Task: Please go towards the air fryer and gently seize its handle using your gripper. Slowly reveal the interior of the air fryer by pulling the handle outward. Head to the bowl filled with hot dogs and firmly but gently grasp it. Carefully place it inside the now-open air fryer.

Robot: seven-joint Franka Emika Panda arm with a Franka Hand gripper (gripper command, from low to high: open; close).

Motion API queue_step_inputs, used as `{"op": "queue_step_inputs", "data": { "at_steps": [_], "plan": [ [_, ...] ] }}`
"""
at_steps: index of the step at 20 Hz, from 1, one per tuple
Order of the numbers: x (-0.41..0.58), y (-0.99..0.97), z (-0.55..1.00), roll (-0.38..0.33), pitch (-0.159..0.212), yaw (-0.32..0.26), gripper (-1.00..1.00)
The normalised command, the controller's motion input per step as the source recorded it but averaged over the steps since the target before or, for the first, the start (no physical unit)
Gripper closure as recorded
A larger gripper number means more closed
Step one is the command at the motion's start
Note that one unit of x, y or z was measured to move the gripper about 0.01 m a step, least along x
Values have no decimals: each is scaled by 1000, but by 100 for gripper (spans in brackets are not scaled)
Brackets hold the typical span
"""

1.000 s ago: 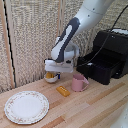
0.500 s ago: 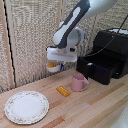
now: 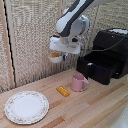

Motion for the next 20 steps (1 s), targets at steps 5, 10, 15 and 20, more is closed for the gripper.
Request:
{"op": "queue_step_inputs", "data": {
  "at_steps": [5, 10, 15, 20],
  "plan": [
    [-103, -603, 446, 21, 132, -195, 100],
    [-66, -684, 418, 3, 117, -177, 100],
    [0, -789, 377, 0, 68, -142, 100],
    [0, -895, 401, 1, 72, -102, 100]
  ]
}}
